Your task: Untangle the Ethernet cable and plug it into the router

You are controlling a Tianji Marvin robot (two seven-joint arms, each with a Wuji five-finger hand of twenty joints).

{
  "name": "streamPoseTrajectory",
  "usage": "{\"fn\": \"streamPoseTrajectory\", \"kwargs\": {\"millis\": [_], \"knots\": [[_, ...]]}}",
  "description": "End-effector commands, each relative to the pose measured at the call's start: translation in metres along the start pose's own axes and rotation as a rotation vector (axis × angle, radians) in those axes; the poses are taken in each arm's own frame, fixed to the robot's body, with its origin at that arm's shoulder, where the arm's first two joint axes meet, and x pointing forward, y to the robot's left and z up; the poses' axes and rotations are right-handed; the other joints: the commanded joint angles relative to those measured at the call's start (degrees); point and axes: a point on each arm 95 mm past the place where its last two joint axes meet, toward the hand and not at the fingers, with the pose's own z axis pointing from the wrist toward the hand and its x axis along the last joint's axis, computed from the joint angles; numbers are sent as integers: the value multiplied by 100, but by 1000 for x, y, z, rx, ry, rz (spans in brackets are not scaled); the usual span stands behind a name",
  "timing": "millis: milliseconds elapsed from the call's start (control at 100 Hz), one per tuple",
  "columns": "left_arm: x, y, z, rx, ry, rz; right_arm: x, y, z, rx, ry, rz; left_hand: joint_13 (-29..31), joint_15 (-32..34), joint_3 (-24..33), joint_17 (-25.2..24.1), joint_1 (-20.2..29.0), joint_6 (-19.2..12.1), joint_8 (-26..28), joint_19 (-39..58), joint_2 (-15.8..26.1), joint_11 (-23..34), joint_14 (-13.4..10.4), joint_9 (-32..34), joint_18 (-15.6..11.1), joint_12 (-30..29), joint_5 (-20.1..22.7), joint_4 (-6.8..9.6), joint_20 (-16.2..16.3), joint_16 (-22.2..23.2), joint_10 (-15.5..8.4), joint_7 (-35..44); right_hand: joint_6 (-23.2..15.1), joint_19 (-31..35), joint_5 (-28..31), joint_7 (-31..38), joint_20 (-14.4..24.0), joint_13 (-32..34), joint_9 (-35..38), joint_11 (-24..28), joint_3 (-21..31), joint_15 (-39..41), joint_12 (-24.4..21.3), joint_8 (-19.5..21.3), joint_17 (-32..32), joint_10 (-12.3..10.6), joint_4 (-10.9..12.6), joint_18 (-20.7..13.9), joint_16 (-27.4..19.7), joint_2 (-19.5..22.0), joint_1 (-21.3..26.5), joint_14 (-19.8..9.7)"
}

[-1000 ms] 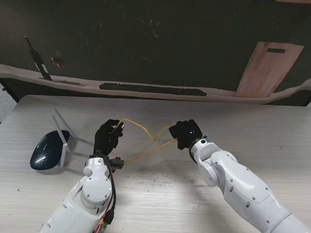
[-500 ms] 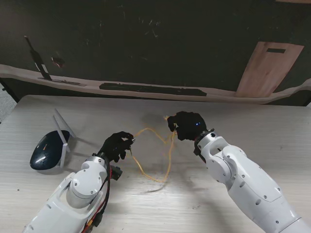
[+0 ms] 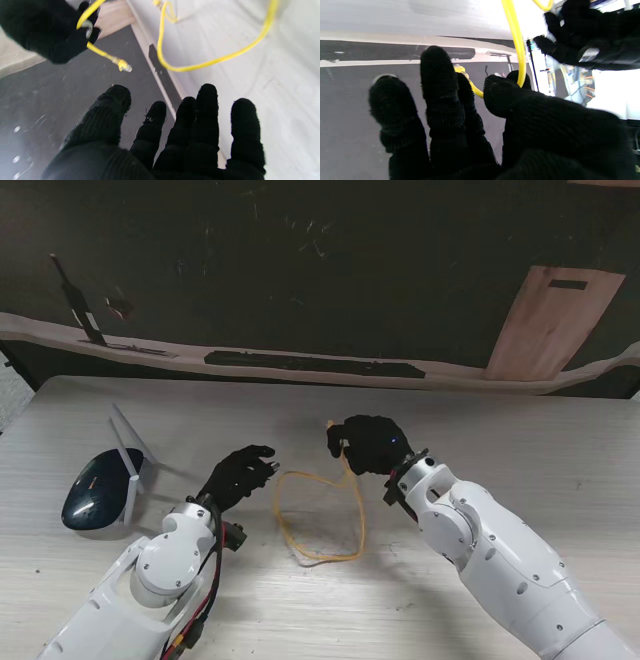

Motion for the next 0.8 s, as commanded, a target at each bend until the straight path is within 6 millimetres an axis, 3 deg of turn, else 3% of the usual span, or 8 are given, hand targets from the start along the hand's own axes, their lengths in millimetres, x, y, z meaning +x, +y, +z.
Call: {"fn": "streamPoseTrajectory", "kwargs": {"millis": [0,170,210,410,560,790], "knots": [[-1,3,-1,22,0,-6,4,-5,0,12,17,18,-304,-249,-3,-270,177,-293,48,-261,64,-79,1272,-147,-145,-96,-71,133,-184,-141,-184,164,-69,-199,-58,420,-122,140,10,-44,0,-234,-42,150,-203,-39,-18,247,-129,184,18,69],[0,1,0,115,107,42,10,-10,-1,6,68,88,-635,-775,552,-588,303,-711,182,-809,-119,-213,912,-339,-468,-167,-5,81,-645,-491,-360,406,-169,-511,-101,508,-266,100,-54,-109,66,-590,-37,120,-632,-143,-43,255,-226,155,-32,47],[0,1,0,128,127,68,12,-11,-1,8,78,104,-708,-919,898,-651,159,-810,201,-961,-222,-280,826,-394,-554,-209,-24,29,-803,-603,-400,439,-187,-532,-109,522,-276,96,-60,-123,81,-630,-38,111,-663,-166,-48,264,-232,146,-43,45],[2,1,3,123,206,201,25,-17,-1,31,131,187,-1338,-1835,1573,-1117,-159,-1408,156,-1873,-565,-708,229,-1100,-978,-451,-392,-11,-1385,-1146,-578,344,-204,-601,-120,566,-293,22,-88,-177,119,-766,-39,53,-876,-216,-63,262,-230,126,-65,48],[3,3,6,104,250,305,38,-22,1,61,179,237,-1568,-2333,2327,-1278,-620,-1719,-92,-2419,-1109,-949,-160,-1413,-1160,-604,-884,-51,-1724,-1562,-722,-83,-216,-622,-144,589,-293,-14,-113,-204,117,-817,-34,35,-959,-253,-69,239,-213,139,-74,45],[5,3,5,52,292,467,52,-28,4,81,224,293,-1748,-2592,2803,-1387,-755,-1974,-171,-2877,-1435,-1094,-412,-1626,-1231,-700,-912,-95,-1970,-1806,-880,-178,-216,-639,-150,613,-287,-18,-115,-221,131,-852,-20,7,-1021,-268,-75,239,-177,128,-89,32]]}}
